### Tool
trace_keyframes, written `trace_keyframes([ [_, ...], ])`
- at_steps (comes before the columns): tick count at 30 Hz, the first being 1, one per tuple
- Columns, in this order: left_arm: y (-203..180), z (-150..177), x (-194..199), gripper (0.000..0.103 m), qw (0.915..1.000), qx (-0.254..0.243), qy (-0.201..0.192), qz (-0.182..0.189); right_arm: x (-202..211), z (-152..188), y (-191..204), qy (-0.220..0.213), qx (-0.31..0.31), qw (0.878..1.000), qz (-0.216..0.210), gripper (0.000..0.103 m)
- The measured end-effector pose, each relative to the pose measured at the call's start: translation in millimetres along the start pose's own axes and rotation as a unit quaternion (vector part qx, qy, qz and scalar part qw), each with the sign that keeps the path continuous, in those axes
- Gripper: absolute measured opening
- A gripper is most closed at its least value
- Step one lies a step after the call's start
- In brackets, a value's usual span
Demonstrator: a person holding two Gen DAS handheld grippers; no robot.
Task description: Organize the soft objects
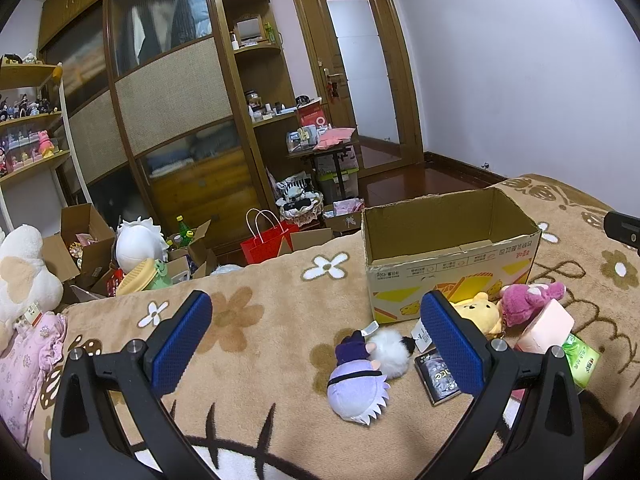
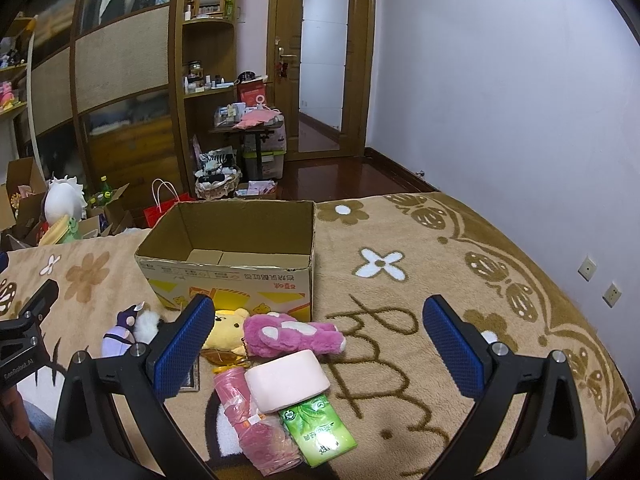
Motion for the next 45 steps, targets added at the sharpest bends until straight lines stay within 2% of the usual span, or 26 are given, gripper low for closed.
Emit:
trace_keyframes([
  [40,-3.5,5.1,-1.2,0.103,0.9999,-0.005,0.004,0.008,-5.1,5.6,0.0,0.006,0.003,1.000,-0.001,0.103],
  [45,-4.7,-2.0,-7.4,0.103,0.9998,-0.017,0.006,-0.002,-9.4,6.7,0.6,0.011,-0.005,1.000,-0.006,0.103],
])
Point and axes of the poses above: each gripper's, at about its wrist camera, not at the fingertips, and x roughly against the way its jaws point, y to its left, z to its underside, the point moved 2 cm from there along -x, roughly the way its jaws point, and after that the axes turned 6 degrees about z, right-handed, at the moved point
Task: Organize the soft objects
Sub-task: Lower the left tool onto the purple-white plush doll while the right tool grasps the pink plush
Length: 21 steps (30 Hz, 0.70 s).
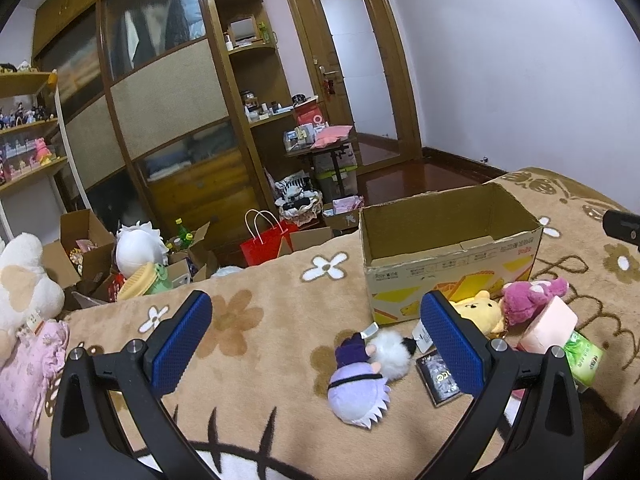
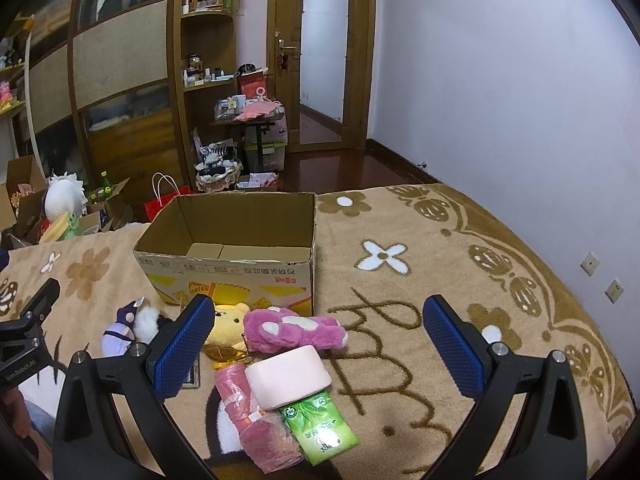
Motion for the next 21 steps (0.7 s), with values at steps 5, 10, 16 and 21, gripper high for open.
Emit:
trace_keyframes([
  [5,-0.7,-7.0,-11.6,0.103,1.0000,-0.006,0.003,-0.003,-8.2,-6.8,-0.7,0.017,-0.008,1.000,-0.009,0.103],
  [10,2.2,-12.1,-30.3,0.103,0.9995,0.002,0.030,0.008,-18.3,-16.4,1.9,0.041,-0.005,0.999,-0.032,0.103],
  [16,10.7,-17.4,-53.7,0.103,0.9979,0.015,0.060,0.015,-34.0,-37.0,14.0,0.064,0.017,0.996,-0.061,0.103],
  [21,15.9,-11.2,-76.6,0.103,0.9950,0.034,0.094,0.013,-62.0,-39.1,12.2,0.113,-0.008,0.989,-0.097,0.103],
])
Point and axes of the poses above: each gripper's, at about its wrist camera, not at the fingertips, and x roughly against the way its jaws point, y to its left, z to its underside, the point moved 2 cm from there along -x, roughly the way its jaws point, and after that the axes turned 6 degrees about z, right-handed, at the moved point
